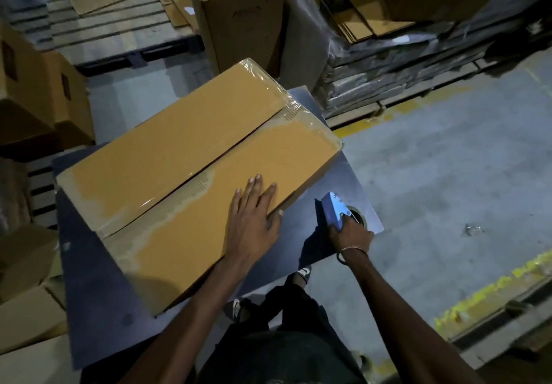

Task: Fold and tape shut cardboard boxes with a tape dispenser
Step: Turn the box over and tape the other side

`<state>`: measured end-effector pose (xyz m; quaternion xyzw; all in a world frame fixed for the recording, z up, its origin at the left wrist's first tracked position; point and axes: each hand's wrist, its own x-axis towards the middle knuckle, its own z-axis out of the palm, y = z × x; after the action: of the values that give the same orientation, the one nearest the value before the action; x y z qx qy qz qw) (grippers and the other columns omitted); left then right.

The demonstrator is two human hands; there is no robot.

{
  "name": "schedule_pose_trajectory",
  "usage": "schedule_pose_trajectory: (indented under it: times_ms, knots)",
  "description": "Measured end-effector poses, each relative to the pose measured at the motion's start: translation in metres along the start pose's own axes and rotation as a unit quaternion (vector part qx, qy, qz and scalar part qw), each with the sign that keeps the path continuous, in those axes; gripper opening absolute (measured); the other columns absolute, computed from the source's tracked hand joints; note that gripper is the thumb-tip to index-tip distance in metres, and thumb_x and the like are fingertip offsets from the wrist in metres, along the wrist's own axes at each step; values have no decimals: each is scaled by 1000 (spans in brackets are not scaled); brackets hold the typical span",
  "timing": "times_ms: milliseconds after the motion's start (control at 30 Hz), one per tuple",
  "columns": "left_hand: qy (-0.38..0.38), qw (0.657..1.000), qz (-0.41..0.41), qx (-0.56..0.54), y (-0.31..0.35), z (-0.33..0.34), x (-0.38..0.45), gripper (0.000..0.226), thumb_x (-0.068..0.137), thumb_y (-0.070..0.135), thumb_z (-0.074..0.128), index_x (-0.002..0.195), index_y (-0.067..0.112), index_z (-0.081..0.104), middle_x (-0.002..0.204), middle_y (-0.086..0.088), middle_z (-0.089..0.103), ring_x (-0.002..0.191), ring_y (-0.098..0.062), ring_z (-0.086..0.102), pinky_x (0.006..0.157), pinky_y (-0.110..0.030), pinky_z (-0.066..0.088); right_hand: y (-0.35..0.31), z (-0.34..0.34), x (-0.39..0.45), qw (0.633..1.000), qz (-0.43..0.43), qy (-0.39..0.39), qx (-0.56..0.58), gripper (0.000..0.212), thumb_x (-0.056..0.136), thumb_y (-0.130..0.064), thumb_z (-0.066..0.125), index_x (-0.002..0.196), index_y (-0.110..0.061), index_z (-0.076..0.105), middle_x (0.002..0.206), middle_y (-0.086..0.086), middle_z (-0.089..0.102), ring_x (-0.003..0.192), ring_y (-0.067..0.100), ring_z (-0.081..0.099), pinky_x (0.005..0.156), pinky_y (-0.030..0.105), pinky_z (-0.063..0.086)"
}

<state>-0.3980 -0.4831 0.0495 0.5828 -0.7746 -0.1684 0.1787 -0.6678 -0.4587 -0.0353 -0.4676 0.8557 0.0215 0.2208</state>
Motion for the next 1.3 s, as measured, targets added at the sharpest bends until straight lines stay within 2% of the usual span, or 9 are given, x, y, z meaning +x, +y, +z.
schedule_pose_trajectory:
  times_ms: [200, 300, 400, 600, 800, 900, 1033, 1167, 1300]
  knots:
    - [-35, 973, -61, -220, -15, -23, 3, 36, 108, 40, 57, 140, 25, 65, 162, 10, 44, 155, -6, 29, 125, -33, 25, -35, -82, -74, 973, -52, 98, 203, 60, 85, -70, 50, 80, -10, 53, 70, 9, 55, 68, 30, 57, 63, 40, 44]
    - [-65, 885, -168, -429, -13, -52, 17, 24, 107, 33, 62, 126, 28, 74, 137, 16, 67, 135, -5, 55, 109, -26, 45, -66, -117, -117, 939, -166, 100, 285, 46, 94, -58, 66, 83, -14, 57, 65, 6, 50, 57, 15, 47, 55, 30, 38]
    - [-48, 783, -243, -571, -18, -87, 30, 22, 108, 23, 59, 121, 19, 76, 116, 5, 79, 113, -13, 72, 89, -19, 53, -105, -135, -137, 913, -267, 39, 307, 42, 96, -56, 66, 88, -15, 62, 73, 13, 56, 64, 21, 51, 60, 41, 42]
    - [-52, 685, -301, -661, -58, -148, 36, 42, 98, 49, 67, 116, 14, 81, 121, -9, 77, 108, -24, 72, 100, -36, 53, -190, -132, -142, 875, -382, -92, 283, 34, 93, -59, 66, 114, -33, 71, 105, -9, 75, 92, 18, 71, 77, 52, 56]
    - [-19, 687, -303, -660, -112, -180, 10, 48, 82, 42, 80, 116, 8, 80, 123, -15, 75, 109, -27, 70, 104, -42, 52, -243, -123, -136, 843, -424, -208, 259, 21, 92, -51, 73, 107, -37, 74, 104, -14, 75, 95, 13, 70, 82, 50, 57]
    - [4, 684, -328, -652, -135, -190, -6, 22, 86, 23, 77, 103, 10, 83, 107, -11, 78, 96, -22, 70, 89, -35, 54, -259, -118, -134, 821, -450, -246, 249, 12, 95, -42, 74, 106, -37, 74, 100, -20, 74, 90, 4, 69, 75, 37, 55]
    - [32, 731, -360, -578, -161, -205, -21, 11, 96, 7, 72, 104, 6, 79, 99, -9, 79, 84, -17, 74, 70, -25, 59, -282, -106, -139, 791, -445, -322, 269, 22, 93, -44, 75, 110, -30, 77, 99, -16, 76, 85, 5, 70, 68, 23, 48]
    - [29, 681, -437, -587, -202, -216, -23, 19, 99, 0, 62, 110, 4, 77, 102, -13, 78, 86, -18, 75, 71, -27, 63, -320, -92, -155, 778, -326, -405, 354, 39, 87, -45, 77, 108, -12, 78, 99, 11, 78, 84, 22, 72, 74, 37, 50]
    - [-16, 661, -466, -588, -252, -240, -13, 29, 99, -4, 55, 123, -2, 71, 110, -15, 74, 94, -20, 73, 69, -27, 63, -363, -80, -188, 771, -271, -420, 394, 20, 94, -31, 73, 104, -16, 81, 96, 5, 81, 81, 21, 74, 73, 34, 55]
